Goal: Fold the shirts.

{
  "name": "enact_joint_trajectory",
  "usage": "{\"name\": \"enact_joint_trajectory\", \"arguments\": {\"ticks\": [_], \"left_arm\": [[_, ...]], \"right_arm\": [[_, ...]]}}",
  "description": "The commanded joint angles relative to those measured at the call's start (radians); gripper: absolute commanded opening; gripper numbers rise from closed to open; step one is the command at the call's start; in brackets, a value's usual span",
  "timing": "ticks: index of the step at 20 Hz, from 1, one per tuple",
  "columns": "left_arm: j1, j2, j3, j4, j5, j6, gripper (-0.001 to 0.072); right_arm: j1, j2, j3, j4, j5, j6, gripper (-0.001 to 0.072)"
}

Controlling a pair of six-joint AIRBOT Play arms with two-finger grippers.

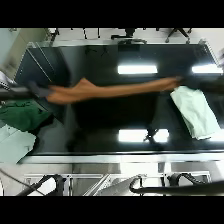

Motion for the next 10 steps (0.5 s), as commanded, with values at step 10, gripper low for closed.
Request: {"name": "enact_joint_trajectory", "arguments": {"ticks": [10], "left_arm": [[0.107, 0.316, 0.550, 0.190, 0.055, -0.104, 0.0016]], "right_arm": [[-0.066, 0.100, 0.557, -0.066, 0.055, 0.048, 0.0021]]}}
